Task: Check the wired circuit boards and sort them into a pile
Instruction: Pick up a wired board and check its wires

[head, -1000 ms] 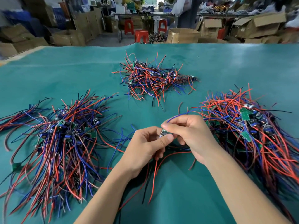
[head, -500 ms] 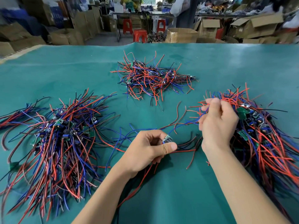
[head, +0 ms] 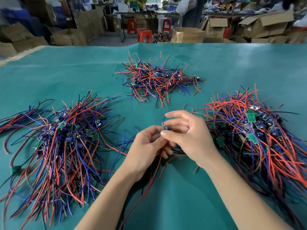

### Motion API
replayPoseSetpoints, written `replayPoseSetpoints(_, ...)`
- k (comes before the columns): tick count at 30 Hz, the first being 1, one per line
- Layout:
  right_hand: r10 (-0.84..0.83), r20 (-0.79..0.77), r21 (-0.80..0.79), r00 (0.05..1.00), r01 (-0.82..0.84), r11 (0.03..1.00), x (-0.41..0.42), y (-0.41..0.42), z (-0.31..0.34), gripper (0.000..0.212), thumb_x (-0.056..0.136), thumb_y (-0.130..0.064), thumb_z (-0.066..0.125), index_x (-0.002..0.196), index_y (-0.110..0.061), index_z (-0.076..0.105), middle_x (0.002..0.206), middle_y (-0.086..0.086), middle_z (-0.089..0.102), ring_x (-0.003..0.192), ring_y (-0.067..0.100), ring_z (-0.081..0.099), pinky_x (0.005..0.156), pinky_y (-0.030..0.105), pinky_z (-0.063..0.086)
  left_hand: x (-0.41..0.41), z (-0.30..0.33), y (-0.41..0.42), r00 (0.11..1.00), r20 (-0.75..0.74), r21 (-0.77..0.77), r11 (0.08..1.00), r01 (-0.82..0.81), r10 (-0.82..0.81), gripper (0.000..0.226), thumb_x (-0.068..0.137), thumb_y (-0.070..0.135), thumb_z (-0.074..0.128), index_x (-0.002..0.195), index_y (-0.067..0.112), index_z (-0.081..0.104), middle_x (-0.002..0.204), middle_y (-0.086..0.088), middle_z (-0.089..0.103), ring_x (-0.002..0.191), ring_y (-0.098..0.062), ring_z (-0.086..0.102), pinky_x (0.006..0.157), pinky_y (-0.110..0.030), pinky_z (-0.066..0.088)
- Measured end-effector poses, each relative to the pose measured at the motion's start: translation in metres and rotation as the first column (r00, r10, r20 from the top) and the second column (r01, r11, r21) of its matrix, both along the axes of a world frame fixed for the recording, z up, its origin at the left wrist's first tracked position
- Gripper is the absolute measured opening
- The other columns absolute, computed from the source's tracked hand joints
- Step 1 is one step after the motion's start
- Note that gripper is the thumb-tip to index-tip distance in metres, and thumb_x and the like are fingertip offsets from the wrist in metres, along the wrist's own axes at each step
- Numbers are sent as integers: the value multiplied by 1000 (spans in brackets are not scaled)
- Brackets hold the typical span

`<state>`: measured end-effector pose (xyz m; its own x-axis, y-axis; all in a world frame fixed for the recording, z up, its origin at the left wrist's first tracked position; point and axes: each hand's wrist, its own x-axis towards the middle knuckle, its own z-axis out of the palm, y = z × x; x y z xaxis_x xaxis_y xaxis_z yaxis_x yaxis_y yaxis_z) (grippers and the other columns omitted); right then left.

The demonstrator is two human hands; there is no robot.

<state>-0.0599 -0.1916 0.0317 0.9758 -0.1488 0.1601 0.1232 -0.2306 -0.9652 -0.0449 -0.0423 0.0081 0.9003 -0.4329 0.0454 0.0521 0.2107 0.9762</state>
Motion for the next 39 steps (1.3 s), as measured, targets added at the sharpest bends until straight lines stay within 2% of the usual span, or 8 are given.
replayPoseSetpoints(9, -197, 156, 98, 968, 183, 978, 0, -13, 12, 33, 70, 2, 88, 88, -22, 75, 86, -3, 79, 81, 12, 76, 75, 20, 57, -2, 5, 2, 994, -42, 50, 993, 104, -102, 16, 100, 5, 53, 107, -7, 61, 70, -15, 67, 50, -18, 59, 47, -21, 47)
replayPoseSetpoints(16, -533, 406, 214, 742, 490, 845, -10, -45, 54, 30, 75, 3, 83, 88, -21, 71, 86, -4, 76, 78, 8, 73, 77, 23, 57, -3, 8, 4, 978, 7, 144, 968, 204, -207, 20, 100, 5, 52, 91, 3, 70, 69, -14, 69, 53, -20, 61, 51, -23, 48)
replayPoseSetpoints(20, -566, 517, 89, 642, 618, 781, -32, -93, 107, 14, 73, -24, 77, 82, -31, 70, 76, -21, 72, 72, -4, 68, 66, 14, 51, -4, 7, 1, 981, 6, 152, 970, 190, -194, 19, 101, 3, 50, 91, -2, 66, 70, -14, 69, 54, -18, 60, 51, -22, 49)
replayPoseSetpoints(24, -346, 260, -436, 902, 429, 791, -35, -140, 142, 11, 76, -24, 82, 79, -32, 74, 74, -12, 74, 67, -1, 68, 57, 18, 54, -3, 7, 0, 989, -15, 122, 982, 145, -145, 17, 100, 2, 50, 93, -7, 63, 71, -17, 67, 54, -19, 58, 50, -21, 49)
replayPoseSetpoints(27, -344, -107, -912, 933, 46, 408, -14, -153, 146, 14, 77, -33, 86, 73, -40, 75, 82, -14, 77, 85, 14, 70, 82, 33, 53, -4, 8, -2, 991, -25, 118, 984, 133, -130, 15, 99, -3, 50, 94, -7, 63, 74, -17, 67, 54, -19, 58, 50, -21, 49)
replayPoseSetpoints(30, -374, -128, -984, 919, -72, 162, 9, -130, 143, 17, 78, -40, 83, 75, -43, 67, 102, -4, 77, 93, 22, 64, 80, 31, 44, -4, 7, -2, 991, -34, 108, 985, 133, -131, 15, 98, -5, 50, 93, -4, 63, 73, -17, 67, 53, -17, 59, 49, -21, 49)
replayPoseSetpoints(36, -180, -124, -939, 976, -57, 338, 86, -32, 84, 32, 85, -53, 63, 71, -24, 64, 100, 15, 72, 99, 36, 67, 89, 42, 56, -3, 8, -1, 990, -59, 72, 989, 131, -127, 14, 98, -6, 49, 94, -5, 63, 72, -16, 66, 52, -16, 59, 49, -20, 49)
replayPoseSetpoints(39, -252, -191, -926, 949, -89, 367, 121, 3, 36, 47, 92, -60, 53, 98, -16, 67, 124, 20, 65, 117, 38, 62, 92, 41, 50, -4, 8, -1, 991, -53, 79, 989, 125, -121, 15, 98, -7, 48, 95, -6, 62, 72, -16, 65, 54, -17, 58, 50, -21, 49)
